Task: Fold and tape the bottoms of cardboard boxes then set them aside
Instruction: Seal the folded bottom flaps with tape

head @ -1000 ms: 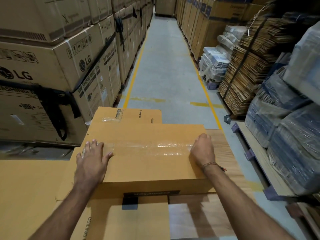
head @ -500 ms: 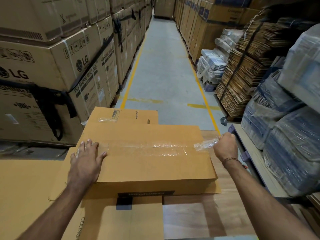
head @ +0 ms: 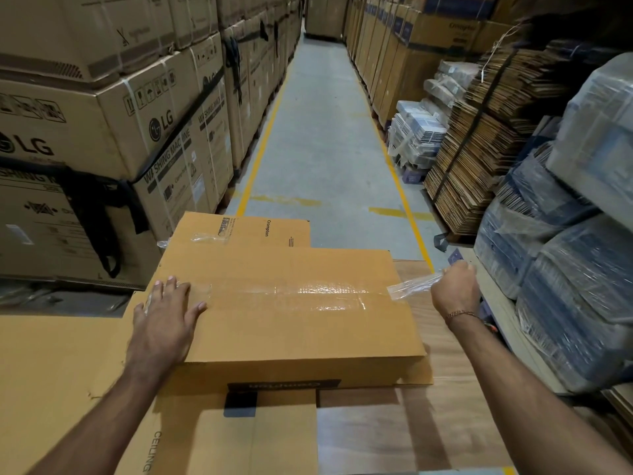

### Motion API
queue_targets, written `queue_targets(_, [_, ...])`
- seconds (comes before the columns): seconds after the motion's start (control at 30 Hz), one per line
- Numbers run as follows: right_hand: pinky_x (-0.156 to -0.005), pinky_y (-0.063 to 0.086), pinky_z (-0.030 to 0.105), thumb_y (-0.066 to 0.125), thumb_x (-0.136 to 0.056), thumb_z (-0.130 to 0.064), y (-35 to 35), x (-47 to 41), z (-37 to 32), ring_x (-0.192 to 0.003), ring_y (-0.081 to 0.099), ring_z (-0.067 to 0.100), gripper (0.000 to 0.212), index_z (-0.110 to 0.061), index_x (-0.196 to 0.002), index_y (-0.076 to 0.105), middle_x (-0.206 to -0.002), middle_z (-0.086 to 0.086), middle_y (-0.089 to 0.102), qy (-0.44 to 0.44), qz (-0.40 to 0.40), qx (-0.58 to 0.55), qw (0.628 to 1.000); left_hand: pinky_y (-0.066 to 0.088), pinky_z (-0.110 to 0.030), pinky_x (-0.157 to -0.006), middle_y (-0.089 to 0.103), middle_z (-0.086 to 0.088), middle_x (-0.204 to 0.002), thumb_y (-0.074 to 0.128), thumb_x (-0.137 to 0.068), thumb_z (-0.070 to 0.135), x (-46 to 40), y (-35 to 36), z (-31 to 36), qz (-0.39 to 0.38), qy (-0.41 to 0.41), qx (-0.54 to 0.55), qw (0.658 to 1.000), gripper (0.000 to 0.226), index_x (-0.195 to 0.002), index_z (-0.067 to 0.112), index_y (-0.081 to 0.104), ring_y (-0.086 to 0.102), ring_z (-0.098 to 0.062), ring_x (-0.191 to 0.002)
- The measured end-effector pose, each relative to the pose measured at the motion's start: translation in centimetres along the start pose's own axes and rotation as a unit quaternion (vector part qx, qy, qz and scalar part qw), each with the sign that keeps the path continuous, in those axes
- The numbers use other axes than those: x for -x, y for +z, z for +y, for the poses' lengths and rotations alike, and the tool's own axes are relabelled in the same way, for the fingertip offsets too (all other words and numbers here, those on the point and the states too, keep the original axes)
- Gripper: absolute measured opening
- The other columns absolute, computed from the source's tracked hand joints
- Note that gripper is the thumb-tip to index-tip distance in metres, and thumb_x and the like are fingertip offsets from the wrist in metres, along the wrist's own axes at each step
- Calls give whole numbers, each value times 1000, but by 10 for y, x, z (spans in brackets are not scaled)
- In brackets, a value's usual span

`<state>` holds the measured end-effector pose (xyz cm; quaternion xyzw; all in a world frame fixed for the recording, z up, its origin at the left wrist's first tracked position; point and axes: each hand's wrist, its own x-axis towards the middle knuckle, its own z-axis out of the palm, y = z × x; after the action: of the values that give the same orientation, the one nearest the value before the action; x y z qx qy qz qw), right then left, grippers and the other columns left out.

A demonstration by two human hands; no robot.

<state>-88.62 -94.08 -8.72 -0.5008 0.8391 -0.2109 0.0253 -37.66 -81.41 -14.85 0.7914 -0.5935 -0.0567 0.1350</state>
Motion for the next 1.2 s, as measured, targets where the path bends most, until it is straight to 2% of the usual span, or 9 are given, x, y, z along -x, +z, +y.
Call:
queue_targets(0.13, [-84,55,50,58,-92,-4,-6,-21,23,-105,63,49,24,7,-112,60,-124,29,56,56,1,-24,998,24,-61,-122,29,-8,-170,32,-106,57,1,-1,0,-1,-3,0,1000,63,-157,19,41,17,-30,-159])
queue_targets(0.3, [-83,51,47,58,-94,-4,-7,-34,48,-106,59,49,15,9,-101,61,-113,34,61,42,-22,-27,998,26,-62,-121,30,-8,-169,34,-106,55,0,0,0,0,-2,4,1000,62,-156,19,42,19,-30,-159])
queue_targets(0.6, [-91,52,50,55,-101,-10,-7,-39,30,-114,59,50,29,9,-124,55,-132,31,51,64,-5,-20,998,28,-63,-119,31,-9,-169,35,-105,56,-2,1,-2,0,-1,2,1000,63,-155,19,43,21,-31,-158])
queue_targets(0.83, [-92,53,54,56,-97,-2,-9,-37,32,-117,59,51,37,8,-132,50,-137,28,48,114,15,-7,993,27,-63,-121,30,-8,-169,34,-105,57,0,2,-3,-1,1,3,1000,64,-156,20,41,20,-30,-159])
queue_targets(0.93, [-94,52,51,58,-98,-8,-13,-41,42,-118,58,49,34,8,-128,55,-137,29,51,105,-10,0,994,28,-63,-120,30,-9,-169,33,-105,57,-2,3,-3,0,4,-2,1000,64,-156,20,41,21,-31,-158])
queue_targets(1.03, [-86,54,47,64,-94,-10,-14,-44,53,-109,63,47,27,7,-115,64,-125,31,61,120,-29,3,992,29,-62,-120,30,-8,-169,31,-104,59,-4,4,-4,-6,2,-6,1000,65,-156,21,41,21,-31,-158])
queue_targets(1.1, [-80,56,42,62,-93,-6,-13,-46,59,-105,66,45,25,8,-114,65,-119,31,64,156,-51,-62,984,29,-62,-120,29,-8,-170,30,-105,59,-5,4,-4,-5,3,-10,1000,65,-156,21,40,20,-31,-158])
queue_targets(1.2, [-62,58,27,50,-105,-9,-9,-45,69,-105,67,37,22,4,-118,63,-116,22,66,183,-170,-144,957,30,-62,-119,29,-8,-170,29,-104,59,-5,4,-4,-2,2,-8,1000,66,-156,21,40,20,-31,-158])
